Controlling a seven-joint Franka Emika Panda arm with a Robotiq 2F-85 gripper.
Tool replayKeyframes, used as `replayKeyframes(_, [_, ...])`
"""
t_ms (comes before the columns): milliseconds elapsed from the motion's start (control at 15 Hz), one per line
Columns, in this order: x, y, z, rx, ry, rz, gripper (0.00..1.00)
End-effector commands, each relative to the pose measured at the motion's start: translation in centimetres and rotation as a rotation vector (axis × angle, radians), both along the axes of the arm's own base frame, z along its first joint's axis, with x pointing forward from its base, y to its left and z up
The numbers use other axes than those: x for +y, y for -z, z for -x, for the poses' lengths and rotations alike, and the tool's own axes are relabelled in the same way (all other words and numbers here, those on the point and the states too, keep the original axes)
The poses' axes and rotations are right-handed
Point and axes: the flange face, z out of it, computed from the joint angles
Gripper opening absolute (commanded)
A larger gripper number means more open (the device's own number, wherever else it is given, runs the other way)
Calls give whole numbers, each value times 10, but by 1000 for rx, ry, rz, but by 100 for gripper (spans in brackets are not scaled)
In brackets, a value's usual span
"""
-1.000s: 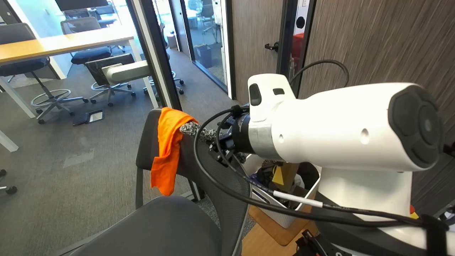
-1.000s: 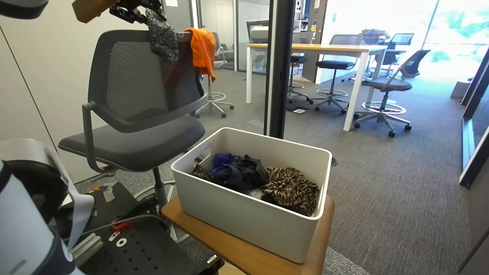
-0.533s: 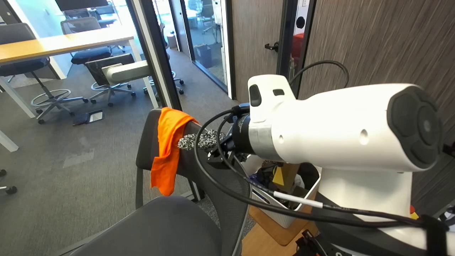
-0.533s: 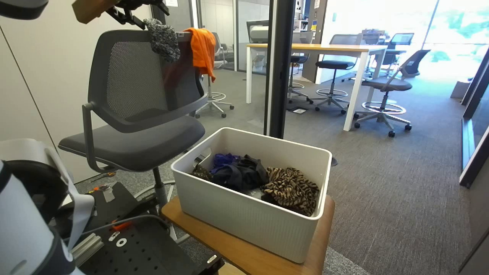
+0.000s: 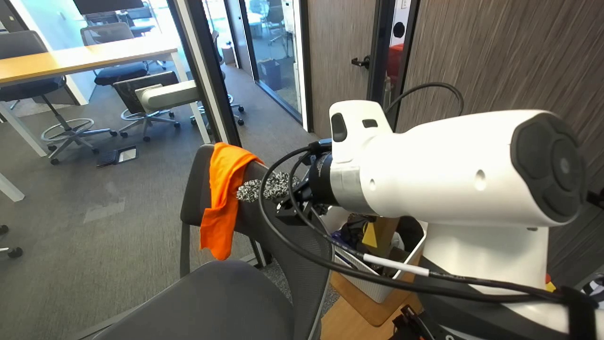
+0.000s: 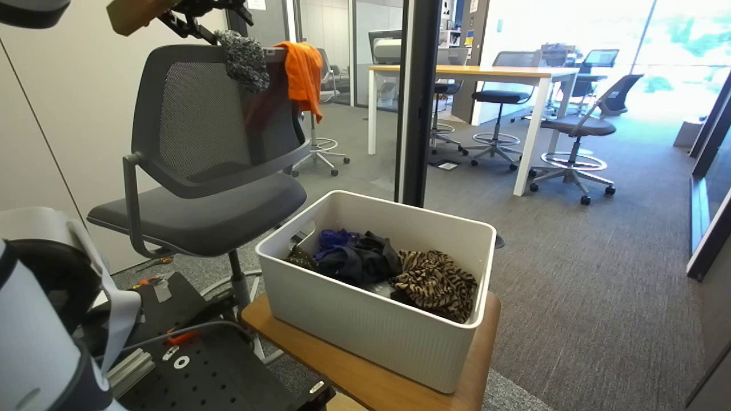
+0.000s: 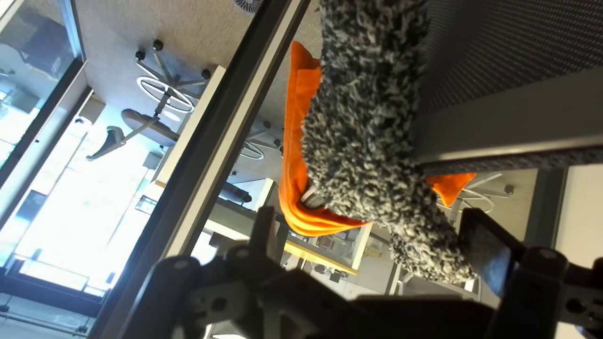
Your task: Pick up the sock from the box and put it on the chair's headrest
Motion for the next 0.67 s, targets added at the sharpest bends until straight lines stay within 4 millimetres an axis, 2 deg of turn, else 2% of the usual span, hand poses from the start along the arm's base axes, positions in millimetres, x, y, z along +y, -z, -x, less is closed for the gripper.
replayKeyframes(0, [1,-5,4,26,20,-44,100])
replayKeyframes(600, [2,12,11,166,55,30,100])
